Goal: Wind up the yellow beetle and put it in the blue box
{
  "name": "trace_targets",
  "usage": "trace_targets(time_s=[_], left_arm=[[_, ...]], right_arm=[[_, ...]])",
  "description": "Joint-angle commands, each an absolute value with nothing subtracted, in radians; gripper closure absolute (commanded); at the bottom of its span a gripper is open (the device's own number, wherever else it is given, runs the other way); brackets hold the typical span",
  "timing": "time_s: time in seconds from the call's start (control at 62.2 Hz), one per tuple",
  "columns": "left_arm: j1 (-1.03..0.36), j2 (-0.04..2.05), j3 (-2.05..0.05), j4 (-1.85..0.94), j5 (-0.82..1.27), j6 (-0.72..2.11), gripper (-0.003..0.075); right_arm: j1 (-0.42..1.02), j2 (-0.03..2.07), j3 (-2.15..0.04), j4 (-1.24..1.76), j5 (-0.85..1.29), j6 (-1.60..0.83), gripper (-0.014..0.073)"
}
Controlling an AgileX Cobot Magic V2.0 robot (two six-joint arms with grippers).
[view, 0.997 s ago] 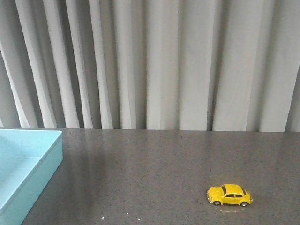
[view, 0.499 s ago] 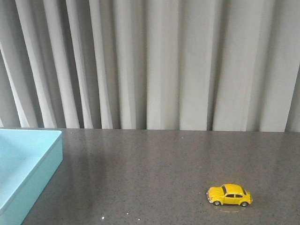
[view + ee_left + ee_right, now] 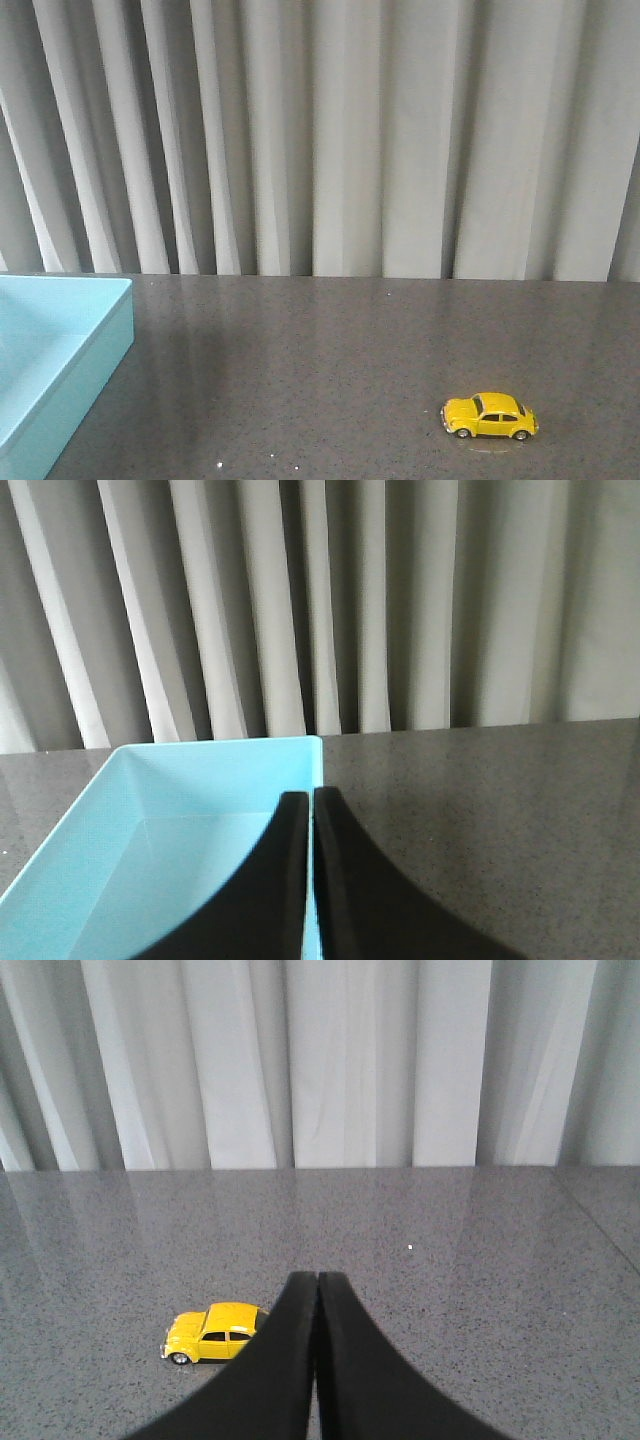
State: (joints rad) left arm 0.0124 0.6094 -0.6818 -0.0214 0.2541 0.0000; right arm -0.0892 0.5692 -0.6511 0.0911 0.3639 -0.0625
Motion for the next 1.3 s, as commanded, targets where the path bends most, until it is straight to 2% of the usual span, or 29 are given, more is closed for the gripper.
trace_targets(time_s=[0.0,0.499,0.563,0.659,0.756,0.836,0.901,0.965,1.045,1.19,1.287], left_arm=[[0.007,0.688,-0.738,-0.024,0.206,0.0,0.0726],[0.008,0.831,-0.738,-0.025,0.271,-0.005,0.0713],[0.008,0.838,-0.738,-0.025,0.274,-0.005,0.0688],[0.008,0.852,-0.738,-0.025,0.28,-0.005,0.0599],[0.009,0.873,-0.738,-0.028,0.285,-0.023,0.0468],[0.009,0.883,-0.738,-0.026,0.283,-0.023,0.0391],[0.009,0.884,-0.738,-0.026,0.282,-0.023,0.0358],[0.009,0.884,-0.738,-0.026,0.281,-0.023,0.0353],[0.009,0.883,-0.738,-0.026,0.281,-0.023,0.0353],[0.009,0.883,-0.738,-0.023,0.28,-0.022,0.0351],[0.009,0.883,-0.738,-0.023,0.28,0.0,0.0304]], right_arm=[[-0.095,0.646,-0.695,0.086,0.303,-0.063,0.0601],[-0.095,0.812,-0.694,0.086,0.337,-0.063,0.0583],[-0.095,0.823,-0.694,0.086,0.337,-0.067,0.0545],[-0.095,0.838,-0.694,0.078,0.337,-0.067,0.044],[-0.095,0.846,-0.694,0.057,0.337,-0.067,0.0276],[-0.095,0.846,-0.694,0.05,0.336,-0.067,0.0133],[-0.095,0.846,-0.694,0.05,0.335,-0.067,0.0035],[-0.095,0.846,-0.694,0.054,0.335,-0.067,-0.0024],[-0.095,0.846,-0.694,0.054,0.335,-0.067,-0.0053],[-0.095,0.846,-0.694,0.061,0.335,-0.066,-0.0036],[-0.095,0.846,-0.694,0.061,0.335,-0.066,-0.0013]])
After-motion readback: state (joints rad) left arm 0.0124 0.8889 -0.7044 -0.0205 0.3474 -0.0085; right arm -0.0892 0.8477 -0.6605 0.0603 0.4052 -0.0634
